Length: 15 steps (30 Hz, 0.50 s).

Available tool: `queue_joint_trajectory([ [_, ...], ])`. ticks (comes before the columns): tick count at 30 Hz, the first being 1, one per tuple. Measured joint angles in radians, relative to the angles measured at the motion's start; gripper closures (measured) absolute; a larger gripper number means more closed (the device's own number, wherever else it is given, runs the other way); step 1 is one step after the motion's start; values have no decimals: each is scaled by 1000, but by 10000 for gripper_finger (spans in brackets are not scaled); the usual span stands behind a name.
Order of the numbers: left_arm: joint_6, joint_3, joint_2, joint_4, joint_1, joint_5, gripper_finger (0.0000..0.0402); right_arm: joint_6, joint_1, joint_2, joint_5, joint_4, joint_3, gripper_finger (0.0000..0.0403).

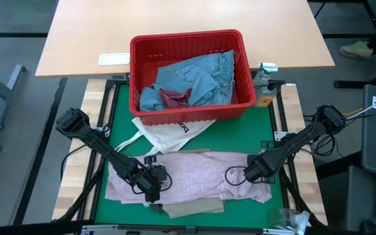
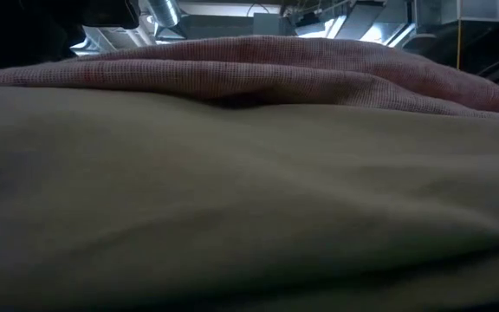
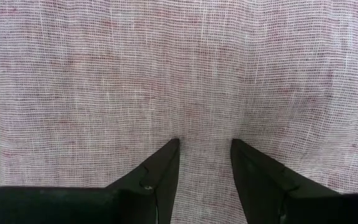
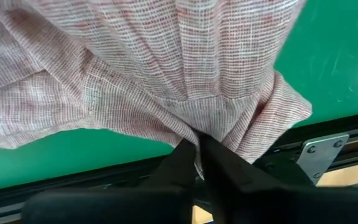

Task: Fold laundry
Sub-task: Fold the pink shirt

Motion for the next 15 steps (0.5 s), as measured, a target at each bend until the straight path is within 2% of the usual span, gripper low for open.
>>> queue_joint_trajectory([
  [9,0,0,0,0,0,0,262,52,0,0,-1,-3,0,265],
  [15,0,0,0,0,0,0,262,92,0,-7,-18,-64,20,237],
])
